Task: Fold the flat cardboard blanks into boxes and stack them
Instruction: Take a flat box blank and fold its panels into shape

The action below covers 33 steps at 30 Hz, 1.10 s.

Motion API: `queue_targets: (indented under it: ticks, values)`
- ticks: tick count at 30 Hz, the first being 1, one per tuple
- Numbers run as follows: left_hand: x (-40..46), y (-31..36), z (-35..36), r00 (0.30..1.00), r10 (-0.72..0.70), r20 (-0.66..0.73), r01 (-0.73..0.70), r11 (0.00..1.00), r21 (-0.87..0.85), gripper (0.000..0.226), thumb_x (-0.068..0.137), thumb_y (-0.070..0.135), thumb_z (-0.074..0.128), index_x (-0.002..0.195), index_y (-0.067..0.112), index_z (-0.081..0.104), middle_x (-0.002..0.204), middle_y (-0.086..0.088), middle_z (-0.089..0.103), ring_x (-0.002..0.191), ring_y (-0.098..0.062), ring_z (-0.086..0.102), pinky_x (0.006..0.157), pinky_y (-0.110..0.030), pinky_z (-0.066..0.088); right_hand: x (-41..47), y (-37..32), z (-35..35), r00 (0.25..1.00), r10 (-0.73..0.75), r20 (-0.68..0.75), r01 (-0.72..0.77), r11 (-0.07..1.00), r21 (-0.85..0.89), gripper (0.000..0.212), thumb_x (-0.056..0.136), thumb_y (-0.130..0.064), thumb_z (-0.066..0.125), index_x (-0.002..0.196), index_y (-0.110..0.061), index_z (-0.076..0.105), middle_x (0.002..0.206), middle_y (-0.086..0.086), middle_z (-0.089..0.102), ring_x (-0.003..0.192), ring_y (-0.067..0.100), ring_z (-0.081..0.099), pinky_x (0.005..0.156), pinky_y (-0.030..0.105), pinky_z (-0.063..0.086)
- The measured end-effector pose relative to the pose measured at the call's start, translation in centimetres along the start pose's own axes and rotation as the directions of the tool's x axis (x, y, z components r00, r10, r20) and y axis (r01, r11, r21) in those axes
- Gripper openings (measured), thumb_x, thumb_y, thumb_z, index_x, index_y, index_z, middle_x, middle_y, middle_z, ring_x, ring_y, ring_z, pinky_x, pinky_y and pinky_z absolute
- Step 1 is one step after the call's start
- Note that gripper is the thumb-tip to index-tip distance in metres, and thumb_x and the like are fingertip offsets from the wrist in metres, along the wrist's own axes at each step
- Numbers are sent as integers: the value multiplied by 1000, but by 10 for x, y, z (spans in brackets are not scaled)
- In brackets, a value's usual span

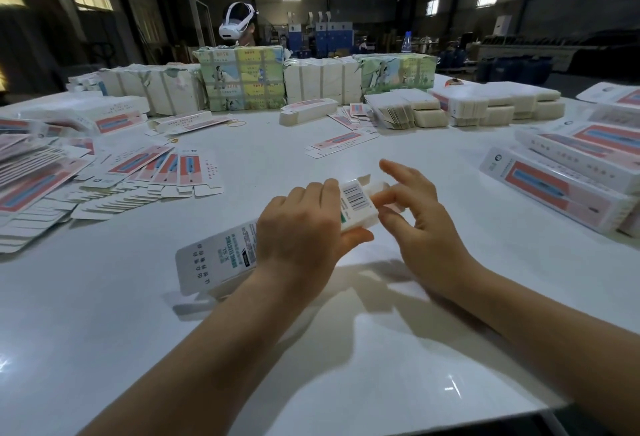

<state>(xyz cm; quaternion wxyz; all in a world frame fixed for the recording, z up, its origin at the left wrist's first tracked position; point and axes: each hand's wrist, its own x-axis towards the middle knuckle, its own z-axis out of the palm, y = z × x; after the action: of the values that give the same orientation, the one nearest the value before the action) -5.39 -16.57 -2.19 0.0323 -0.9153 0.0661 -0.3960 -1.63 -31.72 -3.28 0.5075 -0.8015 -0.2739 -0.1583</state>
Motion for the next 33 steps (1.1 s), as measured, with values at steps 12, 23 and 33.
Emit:
queue_targets:
  ticks: [12,23,33]
  values:
    - [1,3,-1,1000,-20,-2,20,1000,-12,64,73,58,56,97,0,67,75,-11,67,60,-28,62,51,-29,44,-12,-3,13,998,-56,-26,54,995,-80,50,96,-3,45,140,-25,34,128,-2,56,117,9,52,100,22,39]
    - [1,0,1,998,-47,-30,47,999,20,65,72,58,66,102,0,65,79,-12,66,64,-30,61,53,-31,43,-4,-4,8,991,117,-62,-112,990,82,59,97,-23,50,148,-33,21,141,-17,37,127,1,35,103,8,28]
    - [-1,7,8,988,85,-132,-77,995,67,71,85,63,32,98,3,68,77,-7,65,63,-25,60,55,-32,44,-1,-3,10,958,270,92,-279,823,495,21,98,-9,43,107,-6,61,96,10,71,89,22,67,83,39,55]
